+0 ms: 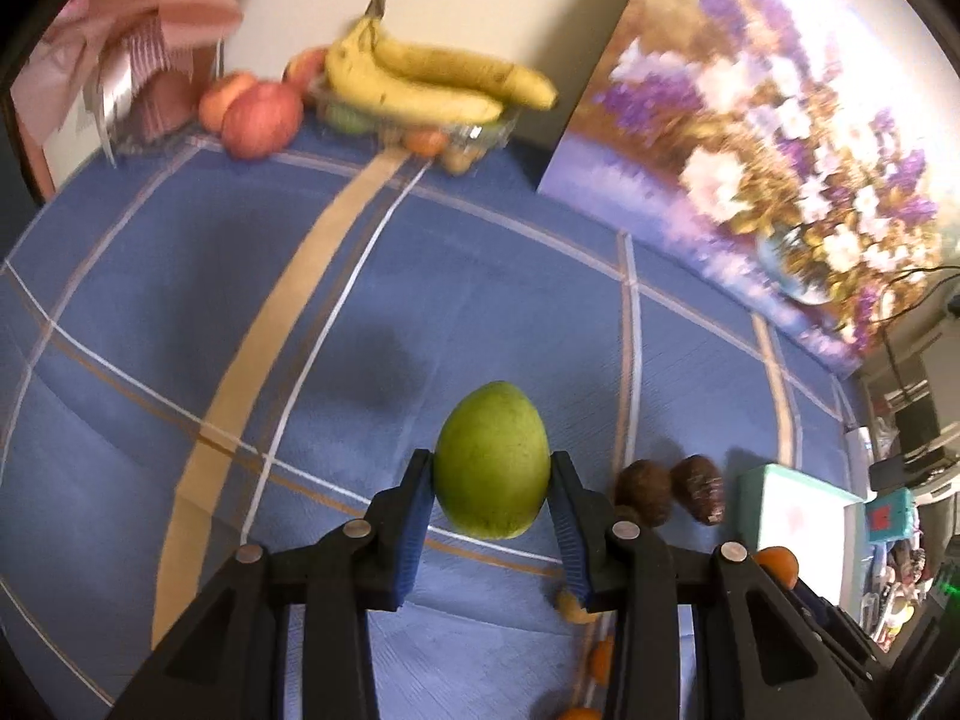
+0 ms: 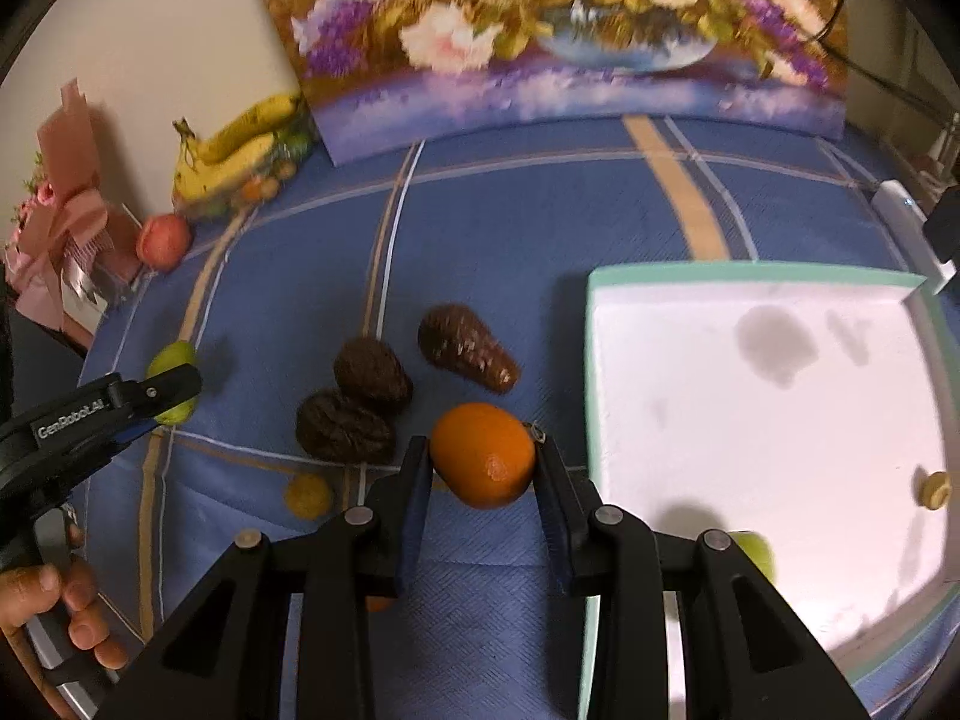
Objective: Organize fruits
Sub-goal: 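Carry the pear with the left tool over the tray while the right tool carries the orange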
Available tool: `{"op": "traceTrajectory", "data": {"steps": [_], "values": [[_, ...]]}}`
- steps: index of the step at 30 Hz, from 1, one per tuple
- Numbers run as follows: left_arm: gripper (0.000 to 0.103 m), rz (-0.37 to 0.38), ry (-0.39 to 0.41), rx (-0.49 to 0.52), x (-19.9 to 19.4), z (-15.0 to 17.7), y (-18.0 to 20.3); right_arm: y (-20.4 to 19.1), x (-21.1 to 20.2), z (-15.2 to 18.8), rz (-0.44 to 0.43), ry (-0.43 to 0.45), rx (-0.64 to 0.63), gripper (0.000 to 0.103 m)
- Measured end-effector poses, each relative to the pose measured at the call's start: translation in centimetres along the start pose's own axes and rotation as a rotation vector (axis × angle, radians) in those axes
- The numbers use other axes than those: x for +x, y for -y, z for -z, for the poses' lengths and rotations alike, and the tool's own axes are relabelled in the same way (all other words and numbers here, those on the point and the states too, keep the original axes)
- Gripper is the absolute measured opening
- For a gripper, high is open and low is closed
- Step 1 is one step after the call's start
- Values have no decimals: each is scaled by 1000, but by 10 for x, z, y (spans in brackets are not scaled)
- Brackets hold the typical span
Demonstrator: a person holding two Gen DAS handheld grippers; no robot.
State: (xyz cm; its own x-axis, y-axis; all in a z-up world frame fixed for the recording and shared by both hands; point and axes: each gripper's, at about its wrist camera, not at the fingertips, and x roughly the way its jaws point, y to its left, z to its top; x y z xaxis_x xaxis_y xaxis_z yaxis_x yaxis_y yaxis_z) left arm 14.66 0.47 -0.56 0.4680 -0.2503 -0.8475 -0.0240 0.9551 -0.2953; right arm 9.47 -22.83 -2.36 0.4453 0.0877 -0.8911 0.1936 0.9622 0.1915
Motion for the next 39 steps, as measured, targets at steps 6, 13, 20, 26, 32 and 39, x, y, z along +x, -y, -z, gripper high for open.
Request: {"op": "traceTrajectory", "data": {"steps": [6,13,20,26,32,39], "values": [[40,49,42,40,-26,-4,20,10,-19,-4,23,44,31,35],[40,86,63,77,-40,-3,41,31,-36,-5,48,74,71,35],[40,128,36,130,-37,8,68,62,-41,-5,100,74,124,35],[40,151,4,229,-31,26,110,106,-47,-1,148,71,229,35],[40,189,-48,350,-20,53,161,146,-56,4,225,85,307,36],[40,248,-85,452,3,85,207,177,-75,7,275,147,379,36]]}}
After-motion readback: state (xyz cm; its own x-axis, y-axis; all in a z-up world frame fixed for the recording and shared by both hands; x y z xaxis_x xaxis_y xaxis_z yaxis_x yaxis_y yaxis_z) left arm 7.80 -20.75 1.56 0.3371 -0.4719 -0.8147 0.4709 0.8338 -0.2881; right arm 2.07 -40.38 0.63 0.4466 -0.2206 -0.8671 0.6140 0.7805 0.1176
